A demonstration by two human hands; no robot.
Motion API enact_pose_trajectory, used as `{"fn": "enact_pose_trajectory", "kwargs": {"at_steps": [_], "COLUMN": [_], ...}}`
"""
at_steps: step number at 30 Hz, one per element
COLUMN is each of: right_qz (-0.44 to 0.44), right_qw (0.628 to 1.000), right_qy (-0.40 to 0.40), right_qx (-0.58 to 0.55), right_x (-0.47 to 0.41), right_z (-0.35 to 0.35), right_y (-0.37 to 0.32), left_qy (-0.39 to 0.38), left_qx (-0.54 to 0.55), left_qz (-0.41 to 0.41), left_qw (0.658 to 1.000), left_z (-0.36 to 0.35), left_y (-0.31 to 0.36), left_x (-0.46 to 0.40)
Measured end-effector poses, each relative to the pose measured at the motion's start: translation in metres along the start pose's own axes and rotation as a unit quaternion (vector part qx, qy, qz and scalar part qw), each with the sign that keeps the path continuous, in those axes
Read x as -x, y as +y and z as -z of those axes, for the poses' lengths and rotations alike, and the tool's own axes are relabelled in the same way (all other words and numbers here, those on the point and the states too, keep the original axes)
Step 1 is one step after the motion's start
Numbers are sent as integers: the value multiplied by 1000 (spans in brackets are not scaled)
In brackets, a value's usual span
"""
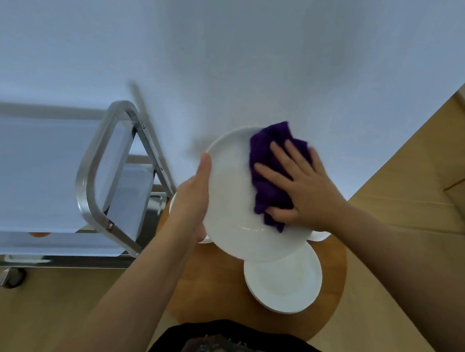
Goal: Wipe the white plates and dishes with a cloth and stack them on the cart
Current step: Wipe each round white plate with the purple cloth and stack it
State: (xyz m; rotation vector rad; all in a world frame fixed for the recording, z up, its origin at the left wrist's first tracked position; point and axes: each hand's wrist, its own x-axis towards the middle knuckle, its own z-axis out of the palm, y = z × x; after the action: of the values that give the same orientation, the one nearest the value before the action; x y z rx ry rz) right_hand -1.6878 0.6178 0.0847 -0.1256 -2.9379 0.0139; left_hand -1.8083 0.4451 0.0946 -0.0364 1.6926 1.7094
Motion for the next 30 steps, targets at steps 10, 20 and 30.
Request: {"fn": "enact_pose_trajectory", "kwargs": {"at_steps": [10, 20, 30], "right_qz": [-248, -115, -284], "right_qw": [920, 868, 813], "right_qy": [24, -4, 173], "right_qx": [-302, -483, -478], "right_x": [7, 33, -13], "right_z": [-18, 25, 19], "right_y": [-107, -79, -62], "left_qy": [34, 2, -28], "left_qx": [84, 99, -9], "left_qz": [11, 42, -28], "left_qw": [996, 994, 999], "left_z": [-24, -12, -19], "left_y": [8, 10, 14], "left_x": [-3, -7, -1]}}
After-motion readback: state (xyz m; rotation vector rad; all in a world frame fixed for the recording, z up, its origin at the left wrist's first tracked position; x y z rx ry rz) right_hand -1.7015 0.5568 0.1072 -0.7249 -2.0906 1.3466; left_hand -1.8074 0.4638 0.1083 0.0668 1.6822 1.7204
